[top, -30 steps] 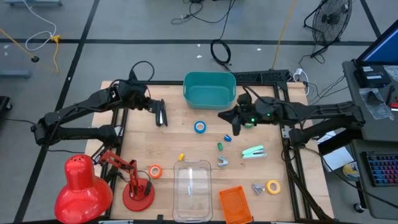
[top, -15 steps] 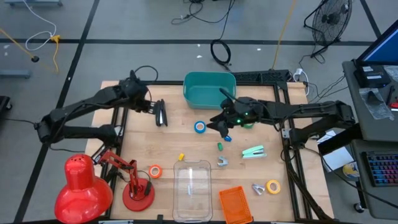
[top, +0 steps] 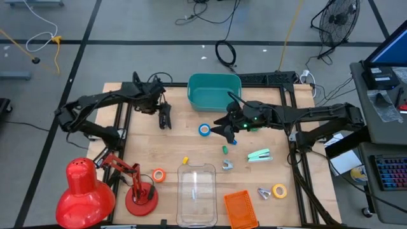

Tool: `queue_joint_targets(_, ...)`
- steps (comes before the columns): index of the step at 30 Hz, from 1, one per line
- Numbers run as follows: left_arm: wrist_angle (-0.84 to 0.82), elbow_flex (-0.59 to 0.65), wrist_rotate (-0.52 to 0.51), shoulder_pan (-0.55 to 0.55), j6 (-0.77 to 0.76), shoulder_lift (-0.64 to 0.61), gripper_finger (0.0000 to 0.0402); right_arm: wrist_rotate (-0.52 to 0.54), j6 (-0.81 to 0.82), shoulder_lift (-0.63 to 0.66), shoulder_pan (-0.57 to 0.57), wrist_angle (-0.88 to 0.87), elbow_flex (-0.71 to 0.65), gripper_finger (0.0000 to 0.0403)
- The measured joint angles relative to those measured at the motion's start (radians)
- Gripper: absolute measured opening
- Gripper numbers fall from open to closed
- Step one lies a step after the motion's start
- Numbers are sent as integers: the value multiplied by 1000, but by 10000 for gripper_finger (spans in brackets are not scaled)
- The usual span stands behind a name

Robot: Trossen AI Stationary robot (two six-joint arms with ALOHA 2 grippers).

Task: Pick and place Stapler, Stapler remover, tape
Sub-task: Put the black stapler into the green bin

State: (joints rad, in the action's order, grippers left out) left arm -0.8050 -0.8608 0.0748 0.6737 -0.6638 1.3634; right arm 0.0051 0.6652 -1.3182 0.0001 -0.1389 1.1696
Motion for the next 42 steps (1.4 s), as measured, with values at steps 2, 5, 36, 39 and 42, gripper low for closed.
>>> queue_joint_targets(2, 36, 0, 19, 6, -3, 25, 277, 25, -8, 0, 14, 0, 0, 239)
queue_joint_targets(5, 69, 0, 51, 7, -11, 71, 266, 52, -22, 0, 28, 0, 0, 240)
queue_joint_targets(36, 181, 0, 30, 1, 58, 128, 8, 72, -4, 0, 41, 69, 0, 238)
queue_joint_targets(39, 209, 0, 34, 5, 58, 128, 16, 72, 2, 0, 41, 69, 0, 238)
queue_joint_targets(42, 227, 0, 37, 6, 53, 129, 19, 72, 4, 0, 41, 69, 0, 238)
